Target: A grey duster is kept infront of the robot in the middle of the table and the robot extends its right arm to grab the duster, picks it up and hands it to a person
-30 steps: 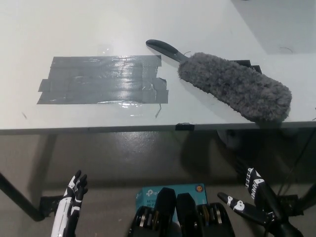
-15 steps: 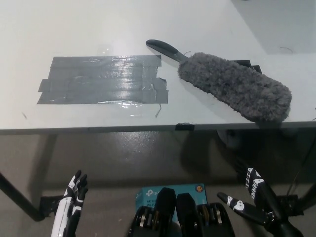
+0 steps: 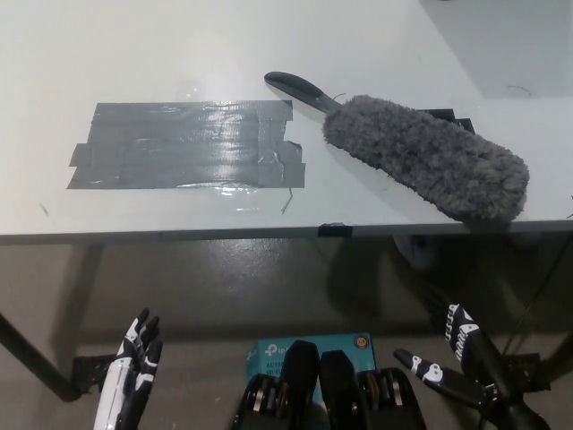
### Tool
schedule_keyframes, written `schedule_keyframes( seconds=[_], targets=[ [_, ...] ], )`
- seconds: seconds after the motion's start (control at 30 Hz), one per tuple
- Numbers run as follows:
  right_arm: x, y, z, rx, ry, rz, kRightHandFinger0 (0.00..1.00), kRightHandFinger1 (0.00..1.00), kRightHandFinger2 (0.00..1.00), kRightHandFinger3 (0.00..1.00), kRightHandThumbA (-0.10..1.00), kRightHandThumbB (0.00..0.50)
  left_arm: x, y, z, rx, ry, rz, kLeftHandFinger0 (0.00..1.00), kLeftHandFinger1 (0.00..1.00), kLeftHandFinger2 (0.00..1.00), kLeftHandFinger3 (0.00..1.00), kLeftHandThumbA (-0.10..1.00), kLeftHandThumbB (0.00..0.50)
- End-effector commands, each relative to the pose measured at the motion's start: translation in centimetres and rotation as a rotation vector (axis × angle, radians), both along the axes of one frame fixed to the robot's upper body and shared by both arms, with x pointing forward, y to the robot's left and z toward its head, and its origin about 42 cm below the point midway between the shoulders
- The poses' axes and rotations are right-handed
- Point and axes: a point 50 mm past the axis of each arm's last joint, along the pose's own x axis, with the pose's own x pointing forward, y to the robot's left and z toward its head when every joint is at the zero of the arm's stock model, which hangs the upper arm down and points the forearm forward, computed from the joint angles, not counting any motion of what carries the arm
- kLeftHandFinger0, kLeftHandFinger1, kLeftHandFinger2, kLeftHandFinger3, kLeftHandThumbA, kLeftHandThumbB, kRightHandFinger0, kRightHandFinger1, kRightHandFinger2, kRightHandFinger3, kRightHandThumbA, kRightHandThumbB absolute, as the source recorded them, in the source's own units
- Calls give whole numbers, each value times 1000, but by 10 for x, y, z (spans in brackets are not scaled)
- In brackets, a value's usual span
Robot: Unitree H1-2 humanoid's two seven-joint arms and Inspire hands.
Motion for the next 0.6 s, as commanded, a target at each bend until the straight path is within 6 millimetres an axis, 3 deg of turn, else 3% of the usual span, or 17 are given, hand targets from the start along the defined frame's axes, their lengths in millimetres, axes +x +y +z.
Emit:
schedule_keyframes(
  seconds=[0.0,0.23,0.53,0.57],
  targets=[
    [6,3,16,-7,-99,26,1000,1000,1000,1000,935,390,5,4,10,30,-60,-15,1000,1000,1000,1000,855,296],
    [4,-2,26,-6,-195,-36,1000,1000,1000,1000,920,350,3,5,11,30,-69,-55,1000,1000,1000,1000,870,341],
    [3,-15,87,7,-397,-93,1000,1000,1000,1000,978,380,2,7,9,22,-72,-63,1000,1000,1000,1000,882,369],
    [5,-19,101,-30,-444,-99,1000,1000,1000,1000,978,370,2,7,9,27,-77,-65,1000,1000,1000,1000,883,371]
  ],
)
